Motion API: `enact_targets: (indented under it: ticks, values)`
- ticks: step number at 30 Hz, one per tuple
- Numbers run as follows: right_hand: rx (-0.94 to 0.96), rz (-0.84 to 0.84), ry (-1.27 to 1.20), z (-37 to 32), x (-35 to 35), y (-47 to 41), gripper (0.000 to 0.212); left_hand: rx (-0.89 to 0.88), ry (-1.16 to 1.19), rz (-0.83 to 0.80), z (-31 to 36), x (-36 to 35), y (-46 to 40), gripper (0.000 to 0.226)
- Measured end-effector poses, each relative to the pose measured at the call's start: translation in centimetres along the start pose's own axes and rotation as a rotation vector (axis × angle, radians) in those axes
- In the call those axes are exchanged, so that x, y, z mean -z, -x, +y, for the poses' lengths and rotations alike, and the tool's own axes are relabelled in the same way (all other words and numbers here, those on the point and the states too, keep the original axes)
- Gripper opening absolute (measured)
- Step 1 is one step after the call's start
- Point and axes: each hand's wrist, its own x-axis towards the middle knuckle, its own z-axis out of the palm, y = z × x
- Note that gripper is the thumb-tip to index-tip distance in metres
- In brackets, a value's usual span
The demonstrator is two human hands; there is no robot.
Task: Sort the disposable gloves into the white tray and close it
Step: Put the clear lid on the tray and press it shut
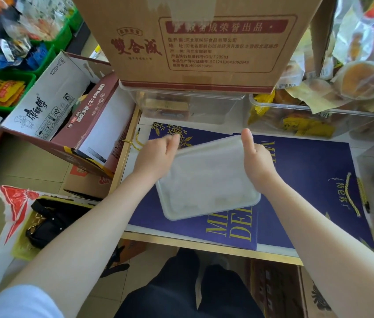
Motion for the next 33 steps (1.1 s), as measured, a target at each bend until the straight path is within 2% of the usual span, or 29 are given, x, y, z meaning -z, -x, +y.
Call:
enact_targets:
  ticks: [2,3,6,8,10,13,16,18,20,22,24,26,28,31,33]
  values:
    - [-0.101,0.041,-0.103,-0.4,0.3,0.0,0.06,0.127,0.25,0.127,0.5,-0.1,0.7,0.039]
    - [-0.151,0.058,-0.164,-0.5,0.5,-0.1,0.063,0.231,0.377,0.138,0.7,-0.4,1.2,0.038]
    - [-0.246,0.081,-0.247,-0.9,1.0,-0.2,0.076,0.569,0.634,-0.04,0.6,-1.5,2.8,0.056]
    - [-0.282,0.067,-0.238,-0.8,1.3,-0.3,0.079,0.658,0.631,-0.125,0.5,-1.7,3.5,0.078]
    - [-0.275,0.054,-0.231,-0.7,1.3,-0.1,0.078,0.671,0.555,-0.1,0.6,-1.5,3.5,0.088]
    - [-0.203,0.071,-0.147,0.0,1.1,0.0,0.08,0.704,0.506,-0.069,1.6,-1.0,2.8,0.085]
    - [-0.244,0.026,-0.054,0.5,0.8,0.3,0.075,0.722,0.521,-0.054,2.3,-0.1,2.2,0.083]
    - [-0.274,0.009,-0.05,0.8,0.7,0.2,0.075,0.714,0.569,-0.03,2.5,0.1,2.0,0.075]
    - [-0.275,0.047,-0.074,0.9,0.7,-0.1,0.069,0.707,0.618,0.018,2.8,-0.1,2.0,0.055]
    - [-0.286,0.083,-0.117,1.1,1.0,-0.4,0.068,0.677,0.658,0.044,3.2,-0.4,2.3,0.05]
    - [-0.347,0.089,-0.231,1.5,1.3,-0.6,0.067,0.652,0.734,0.004,3.3,-0.9,2.9,0.052]
    - [-0.407,0.072,-0.389,1.5,1.6,-0.3,0.06,0.625,0.834,-0.051,3.6,-1.4,3.7,0.045]
    - [-0.44,0.073,-0.491,2.0,1.1,-0.1,0.056,0.611,0.813,-0.055,3.5,-1.9,3.9,0.039]
    - [-0.318,-0.04,-0.539,3.2,0.1,0.9,0.057,0.711,0.771,-0.025,2.8,-1.8,3.3,0.05]
    - [-0.152,-0.208,-0.455,4.1,-0.2,1.4,0.075,0.774,0.811,0.008,1.8,-1.4,3.1,0.058]
